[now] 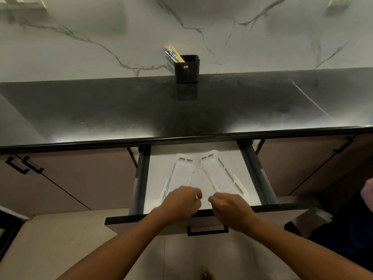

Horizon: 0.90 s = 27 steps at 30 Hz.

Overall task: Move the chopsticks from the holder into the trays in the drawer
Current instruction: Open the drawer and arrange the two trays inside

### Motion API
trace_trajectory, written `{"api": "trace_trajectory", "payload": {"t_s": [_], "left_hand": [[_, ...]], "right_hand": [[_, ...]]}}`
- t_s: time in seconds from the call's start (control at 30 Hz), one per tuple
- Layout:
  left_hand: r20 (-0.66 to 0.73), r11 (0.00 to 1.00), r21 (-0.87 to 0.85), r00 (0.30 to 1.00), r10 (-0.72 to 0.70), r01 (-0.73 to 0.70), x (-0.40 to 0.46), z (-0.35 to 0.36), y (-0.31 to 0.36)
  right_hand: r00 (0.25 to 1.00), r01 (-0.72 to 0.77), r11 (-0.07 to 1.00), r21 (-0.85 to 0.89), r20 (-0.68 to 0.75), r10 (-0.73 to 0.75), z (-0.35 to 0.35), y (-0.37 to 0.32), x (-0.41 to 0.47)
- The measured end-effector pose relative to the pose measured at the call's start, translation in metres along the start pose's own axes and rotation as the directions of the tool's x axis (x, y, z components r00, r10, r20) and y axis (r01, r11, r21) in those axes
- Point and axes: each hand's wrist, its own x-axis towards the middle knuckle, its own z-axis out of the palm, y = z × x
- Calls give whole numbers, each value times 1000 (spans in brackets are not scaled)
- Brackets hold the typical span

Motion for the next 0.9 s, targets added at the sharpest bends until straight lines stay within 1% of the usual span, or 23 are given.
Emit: {"api": "trace_trajectory", "payload": {"t_s": [0.07, 0.13, 0.2, 0.27, 0.33, 0.43, 0.57, 0.67, 0.77, 0.83, 0.9], "left_hand": [[-30, 996, -78, 999, -44, 41, 18, -13, -8], [-71, 989, -124, 993, -92, 83, 36, -21, -19], [-101, 974, -179, 982, -160, 141, 52, -24, -30], [-99, 951, -214, 964, -247, 222, 68, -21, -46], [-104, 925, -238, 939, -326, 295, 81, -14, -64], [-114, 867, -276, 882, -457, 414, 96, 0, -87], [-54, 783, -236, 797, -601, 575, 98, 20, -111], [-32, 751, -198, 762, -647, 630, 98, 33, -122], [-35, 715, -185, 723, -690, 674, 99, 42, -128], [-37, 708, -182, 715, -698, 682, 99, 46, -130], [-46, 718, -177, 723, -689, 673, 99, 49, -131]], "right_hand": [[997, -59, 998, 1, -59, 59, -7, 12, 18], [991, -117, 993, 13, -70, 118, -10, 23, 34], [980, -173, 982, 69, -83, 179, -11, 35, 48], [964, -247, 961, 126, -73, 257, -7, 47, 60], [938, -337, 923, 185, -20, 346, 0, 60, 69], [878, -476, 843, 251, 92, 469, 15, 82, 74], [791, -612, 755, 236, 186, 583, 37, 105, 68], [704, -709, 678, 195, 247, 666, 48, 118, 62], [625, -772, 621, 134, 338, 704, 59, 129, 61], [575, -803, 588, 98, 389, 720, 64, 134, 60], [559, -806, 588, 64, 408, 722, 67, 138, 59]]}}
